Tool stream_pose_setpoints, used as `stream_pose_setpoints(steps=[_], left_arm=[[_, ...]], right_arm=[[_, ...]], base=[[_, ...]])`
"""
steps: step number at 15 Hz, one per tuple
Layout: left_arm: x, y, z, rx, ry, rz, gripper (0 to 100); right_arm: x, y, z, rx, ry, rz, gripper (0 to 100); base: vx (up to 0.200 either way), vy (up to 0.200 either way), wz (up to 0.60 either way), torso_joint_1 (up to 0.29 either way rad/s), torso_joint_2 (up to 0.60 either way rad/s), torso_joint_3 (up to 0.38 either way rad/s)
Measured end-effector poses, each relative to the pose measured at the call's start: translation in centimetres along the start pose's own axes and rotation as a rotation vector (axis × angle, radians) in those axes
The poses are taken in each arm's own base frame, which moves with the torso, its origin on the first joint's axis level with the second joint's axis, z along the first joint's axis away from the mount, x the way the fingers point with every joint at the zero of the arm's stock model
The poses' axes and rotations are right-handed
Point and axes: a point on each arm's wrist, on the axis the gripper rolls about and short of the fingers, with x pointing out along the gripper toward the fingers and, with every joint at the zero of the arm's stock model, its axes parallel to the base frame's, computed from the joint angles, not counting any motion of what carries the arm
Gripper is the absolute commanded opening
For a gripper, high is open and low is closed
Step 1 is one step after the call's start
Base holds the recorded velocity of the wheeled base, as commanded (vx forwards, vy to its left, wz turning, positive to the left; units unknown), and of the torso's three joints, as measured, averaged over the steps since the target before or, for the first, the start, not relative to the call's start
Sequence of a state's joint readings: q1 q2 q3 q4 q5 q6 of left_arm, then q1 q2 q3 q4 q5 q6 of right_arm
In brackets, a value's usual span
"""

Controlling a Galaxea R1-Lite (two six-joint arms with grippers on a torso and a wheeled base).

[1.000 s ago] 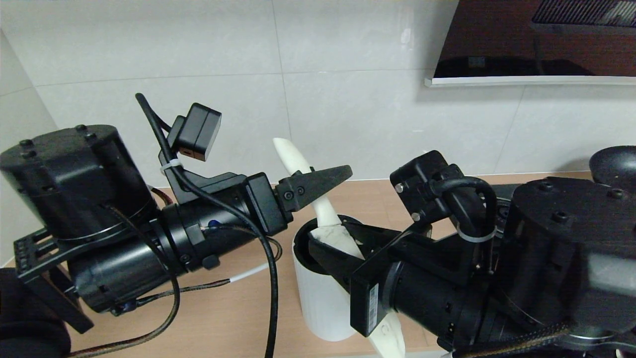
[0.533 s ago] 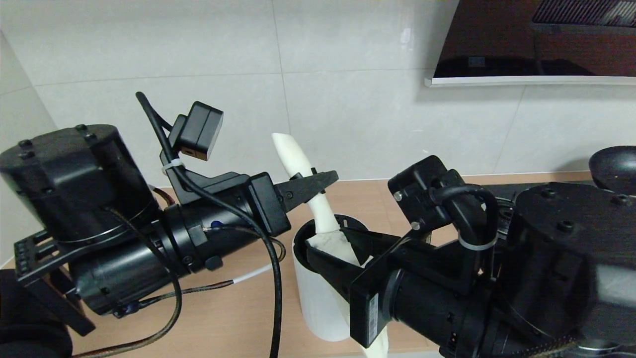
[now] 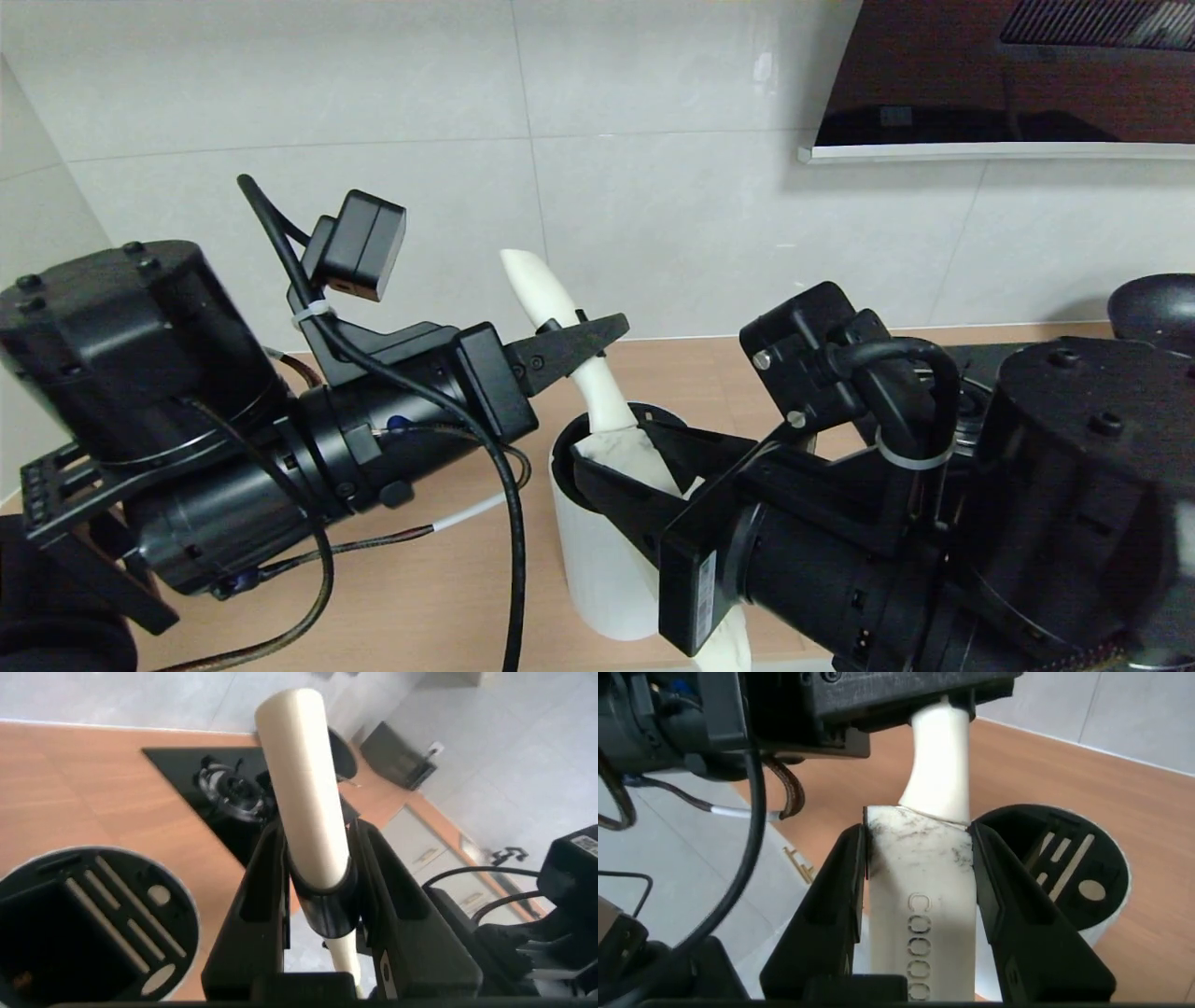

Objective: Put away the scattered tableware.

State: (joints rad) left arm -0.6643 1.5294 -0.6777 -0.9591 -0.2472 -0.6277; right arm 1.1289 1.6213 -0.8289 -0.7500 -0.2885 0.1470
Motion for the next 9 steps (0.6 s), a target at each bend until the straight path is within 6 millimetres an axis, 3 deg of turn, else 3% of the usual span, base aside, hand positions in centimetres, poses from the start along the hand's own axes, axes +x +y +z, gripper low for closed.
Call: stream_pose_setpoints(steps=[6, 9], left_arm=[[-0.2, -0.2, 0.3, 0.007, -0.030, -0.011, 0], [-0.2, -1.0, 1.4, 0.003, -0.030, 0.019, 0]], right_arm=[[-0.4, -0.1, 0.3, 0.002, -0.012, -0.013, 100], [-1.6, -1.2, 1.8, 0.008, -0.061, -0.048, 100]], base=[[0.000, 0.000, 0.00, 0.000, 0.00, 0.000], [0.000, 0.000, 0.00, 0.000, 0.00, 0.000]])
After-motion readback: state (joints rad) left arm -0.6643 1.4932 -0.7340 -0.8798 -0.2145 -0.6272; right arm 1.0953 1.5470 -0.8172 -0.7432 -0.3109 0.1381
